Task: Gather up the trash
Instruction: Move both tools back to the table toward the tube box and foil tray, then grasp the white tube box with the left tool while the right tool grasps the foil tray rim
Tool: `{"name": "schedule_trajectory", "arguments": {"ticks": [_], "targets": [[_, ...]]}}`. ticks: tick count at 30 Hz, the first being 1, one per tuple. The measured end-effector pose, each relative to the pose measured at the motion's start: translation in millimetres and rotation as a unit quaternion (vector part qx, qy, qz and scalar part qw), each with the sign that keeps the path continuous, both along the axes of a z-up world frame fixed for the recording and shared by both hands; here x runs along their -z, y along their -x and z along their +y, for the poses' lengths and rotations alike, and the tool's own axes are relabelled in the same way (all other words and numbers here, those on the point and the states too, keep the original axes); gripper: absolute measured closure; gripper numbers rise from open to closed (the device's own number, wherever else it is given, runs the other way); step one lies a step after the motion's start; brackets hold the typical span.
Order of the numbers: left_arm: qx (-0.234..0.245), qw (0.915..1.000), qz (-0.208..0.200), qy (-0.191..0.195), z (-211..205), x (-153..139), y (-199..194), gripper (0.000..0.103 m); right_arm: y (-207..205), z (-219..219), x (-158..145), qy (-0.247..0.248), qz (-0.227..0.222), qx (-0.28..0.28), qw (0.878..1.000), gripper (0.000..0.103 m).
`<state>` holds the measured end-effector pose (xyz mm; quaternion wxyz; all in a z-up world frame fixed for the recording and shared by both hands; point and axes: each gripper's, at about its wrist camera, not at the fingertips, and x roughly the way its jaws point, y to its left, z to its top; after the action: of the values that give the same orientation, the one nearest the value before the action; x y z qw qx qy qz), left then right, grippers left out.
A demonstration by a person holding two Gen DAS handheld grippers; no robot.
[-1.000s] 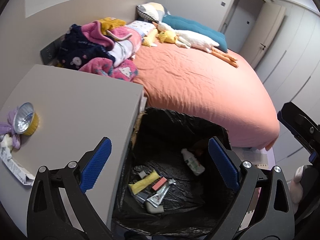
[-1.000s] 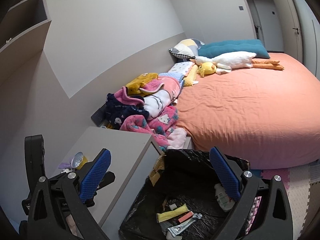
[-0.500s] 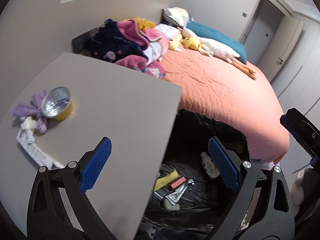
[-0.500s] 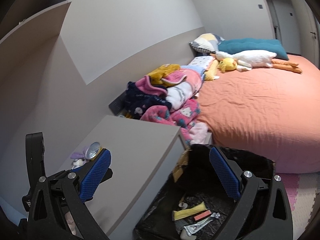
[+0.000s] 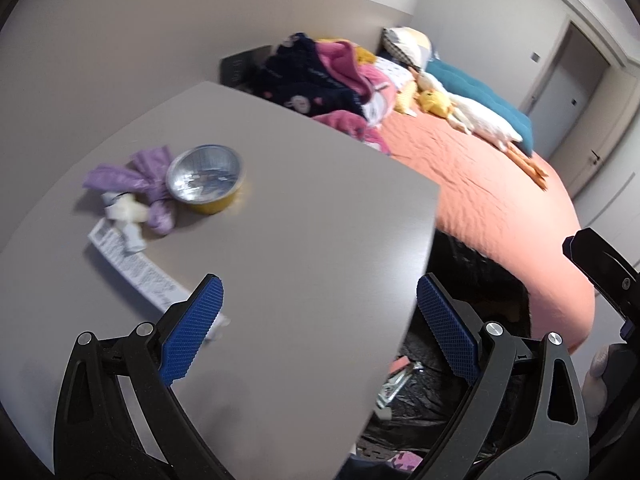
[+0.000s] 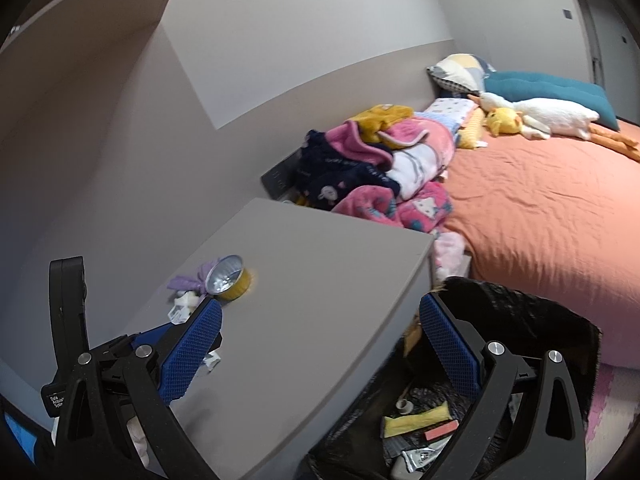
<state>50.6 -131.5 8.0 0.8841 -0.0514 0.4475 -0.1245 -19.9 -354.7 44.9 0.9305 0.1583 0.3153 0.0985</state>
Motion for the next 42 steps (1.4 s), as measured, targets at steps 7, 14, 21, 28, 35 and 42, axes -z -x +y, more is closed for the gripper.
{"name": "schedule_trajectory", "arguments": {"ticks": [7, 14, 21, 28, 35, 42], "targets": [[-0.049, 0.9987, 0.01, -0.007, 37.7, 7.9, -7.7, 0.009, -17.4, 28.9, 5.4, 0.006, 0.006, -0.019, 1.0, 0.004], [-0.083, 0.9963, 0.023, -0.009, 69.3, 19.3, -18.9, 0.009, -37.0, 55.9, 11.4, 0.013, 0.016, -0.04, 0.999, 0.006], [-0.108, 0.9929, 0.046, -0.021, 88.5, 41.0, -36.1, 0.009, -61.3, 78.6, 20.5, 0.022, 0.028, -0.052, 0.998, 0.014], [-0.127, 0.9891, 0.069, -0.029, 103.1, 62.3, -50.9, 0.021, -88.4, 100.5, 36.1, 0.018, 0.05, -0.073, 0.996, 0.029], [-0.135, 0.986, 0.094, -0.027, 116.0, 80.0, -59.9, 0.032, -109.0, 121.0, 50.1, 0.016, 0.07, -0.082, 0.994, 0.03], [-0.142, 0.985, 0.096, -0.024, 129.3, 83.8, -59.4, 0.044, -129.5, 139.8, 62.4, 0.018, 0.083, -0.092, 0.992, 0.033]]}}
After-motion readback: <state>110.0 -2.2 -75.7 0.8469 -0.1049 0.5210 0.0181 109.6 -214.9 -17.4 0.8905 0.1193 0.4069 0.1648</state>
